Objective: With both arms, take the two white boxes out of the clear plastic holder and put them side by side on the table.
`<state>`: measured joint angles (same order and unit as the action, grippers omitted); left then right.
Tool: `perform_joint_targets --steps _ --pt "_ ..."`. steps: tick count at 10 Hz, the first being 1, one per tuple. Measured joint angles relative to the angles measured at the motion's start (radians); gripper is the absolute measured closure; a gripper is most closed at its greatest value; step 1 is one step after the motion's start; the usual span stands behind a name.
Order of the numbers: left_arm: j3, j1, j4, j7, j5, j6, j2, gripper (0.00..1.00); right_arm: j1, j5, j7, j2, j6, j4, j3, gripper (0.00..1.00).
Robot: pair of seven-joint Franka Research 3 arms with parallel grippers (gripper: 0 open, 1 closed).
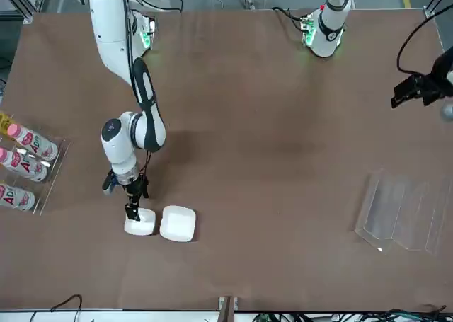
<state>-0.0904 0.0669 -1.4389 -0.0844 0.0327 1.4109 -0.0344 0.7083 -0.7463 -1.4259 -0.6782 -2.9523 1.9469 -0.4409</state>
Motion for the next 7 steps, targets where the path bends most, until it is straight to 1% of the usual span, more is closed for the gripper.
perform_joint_targets --steps 2,4,6,7 --pt "0.001 0.006 -0.003 0.0 -0.008 -0.002 0.003 0.0 0.0 0.0 0.0 0.021 0.037 0.0 -0.008 0.0" --pt "0.001 0.008 -0.004 0.0 -0.016 -0.001 -0.01 0.0 0.002 0.001 0.001 0.048 0.096 -0.001 -0.028 0.0" --pt "-0.002 0.007 -0.004 0.0 -0.016 0.0 -0.021 0.0 0.013 0.013 0.017 0.066 0.156 -0.002 -0.062 0.0" --pt "-0.002 0.008 -0.004 0.001 -0.016 0.0 -0.023 0.0 0.02 0.038 0.024 0.076 0.194 -0.003 -0.086 0.0"
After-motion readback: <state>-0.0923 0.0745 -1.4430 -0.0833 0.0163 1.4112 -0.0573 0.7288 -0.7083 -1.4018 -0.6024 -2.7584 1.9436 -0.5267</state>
